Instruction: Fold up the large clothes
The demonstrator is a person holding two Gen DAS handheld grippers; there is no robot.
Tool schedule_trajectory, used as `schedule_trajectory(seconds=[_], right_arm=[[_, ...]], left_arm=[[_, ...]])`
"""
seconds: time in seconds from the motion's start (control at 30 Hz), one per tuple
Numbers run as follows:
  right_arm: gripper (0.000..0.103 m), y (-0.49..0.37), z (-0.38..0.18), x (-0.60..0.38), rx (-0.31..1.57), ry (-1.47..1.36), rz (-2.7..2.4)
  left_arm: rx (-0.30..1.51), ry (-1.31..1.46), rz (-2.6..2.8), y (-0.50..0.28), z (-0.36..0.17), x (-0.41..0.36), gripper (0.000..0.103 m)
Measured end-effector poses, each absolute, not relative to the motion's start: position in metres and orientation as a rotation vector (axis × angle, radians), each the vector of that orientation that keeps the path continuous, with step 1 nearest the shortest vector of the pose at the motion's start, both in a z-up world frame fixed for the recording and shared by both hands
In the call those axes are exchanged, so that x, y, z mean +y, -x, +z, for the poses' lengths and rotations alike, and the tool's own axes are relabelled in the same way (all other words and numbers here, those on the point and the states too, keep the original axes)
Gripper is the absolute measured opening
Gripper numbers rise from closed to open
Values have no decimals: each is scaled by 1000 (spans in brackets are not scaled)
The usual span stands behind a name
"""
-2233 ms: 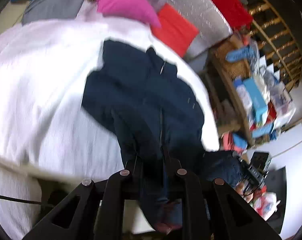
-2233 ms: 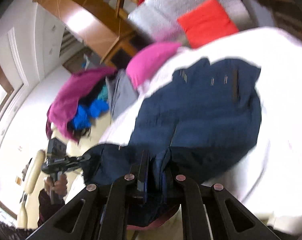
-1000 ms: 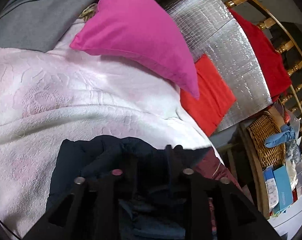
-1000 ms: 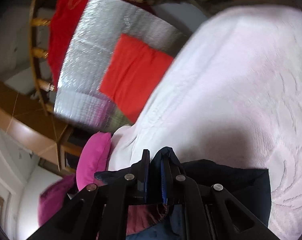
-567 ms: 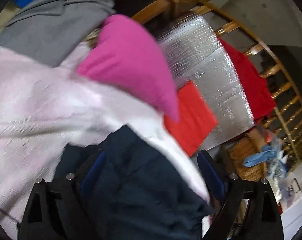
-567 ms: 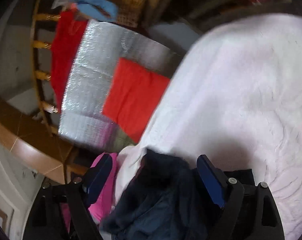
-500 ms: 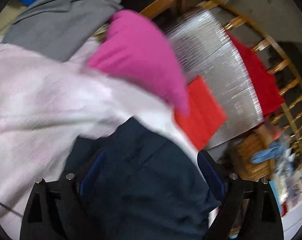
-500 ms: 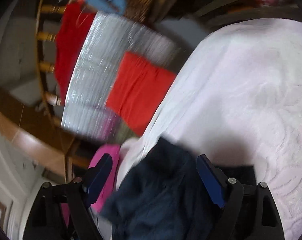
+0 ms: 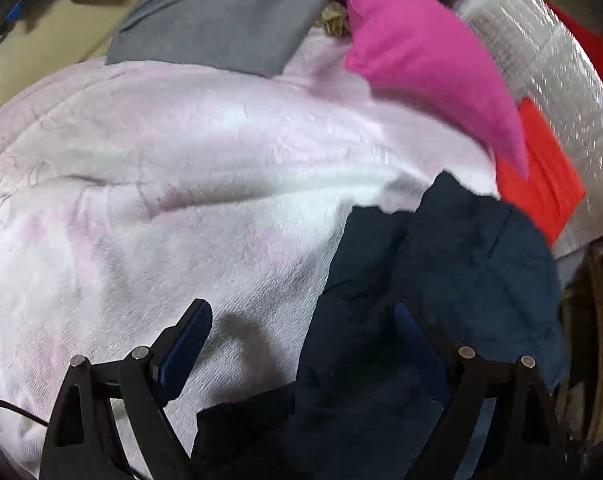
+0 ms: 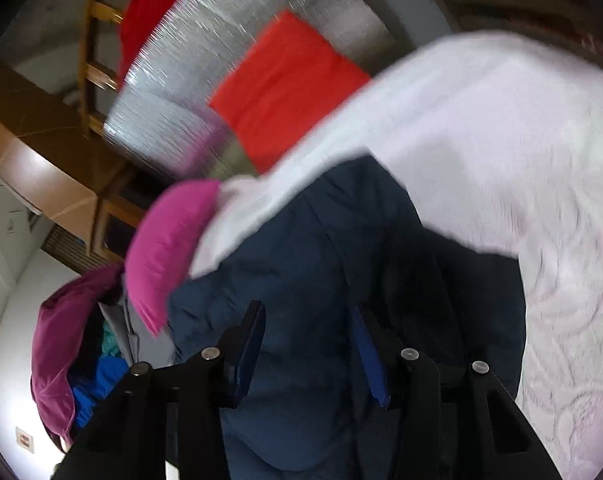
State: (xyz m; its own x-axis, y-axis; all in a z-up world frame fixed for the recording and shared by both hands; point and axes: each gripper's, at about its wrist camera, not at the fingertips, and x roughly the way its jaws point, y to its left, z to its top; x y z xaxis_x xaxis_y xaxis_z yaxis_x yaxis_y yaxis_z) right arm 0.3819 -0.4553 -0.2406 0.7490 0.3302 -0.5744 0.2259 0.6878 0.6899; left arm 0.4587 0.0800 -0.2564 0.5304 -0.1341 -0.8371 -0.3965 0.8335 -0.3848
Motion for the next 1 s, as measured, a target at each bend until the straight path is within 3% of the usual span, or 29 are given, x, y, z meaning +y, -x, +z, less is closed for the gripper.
schedule_trajectory(seconds=[0.1, 0.23, 0.27, 0.4, 0.53, 0.87, 0.9, 0.93, 0.97, 1.0], right_arm=[[43, -392, -261, -454, 848, -803, 6], [43, -391, -263, -456, 863, -809, -13], [44, -388, -260, -457, 857, -818, -8], [70, -364, -238, -471, 772, -870, 27], [72, -337, -227, -488, 736, -876, -5], [72, -312, -258, -494, 800, -948, -64], [67, -311, -260, -493, 819, -924, -73], [53, -315, -262, -488, 833, -903, -77], [48, -319, -263, -486, 849, -879, -84], [42, -322, -263, -481, 862, -843, -102]], left_arm=[[1040, 493, 160, -465, -263, 65, 92], [1045, 499, 150, -464, -261, 66, 92], [1047, 525, 139, -461, -259, 70, 92], [979, 573, 78, -442, -235, 74, 92], [920, 574, 73, -418, -219, 82, 92], [1049, 643, 86, -395, -255, 91, 92], [1062, 635, 82, -396, -258, 88, 92], [1068, 639, 73, -397, -260, 87, 89], [1069, 654, 56, -398, -262, 86, 84], [1069, 664, 40, -398, -262, 85, 73]])
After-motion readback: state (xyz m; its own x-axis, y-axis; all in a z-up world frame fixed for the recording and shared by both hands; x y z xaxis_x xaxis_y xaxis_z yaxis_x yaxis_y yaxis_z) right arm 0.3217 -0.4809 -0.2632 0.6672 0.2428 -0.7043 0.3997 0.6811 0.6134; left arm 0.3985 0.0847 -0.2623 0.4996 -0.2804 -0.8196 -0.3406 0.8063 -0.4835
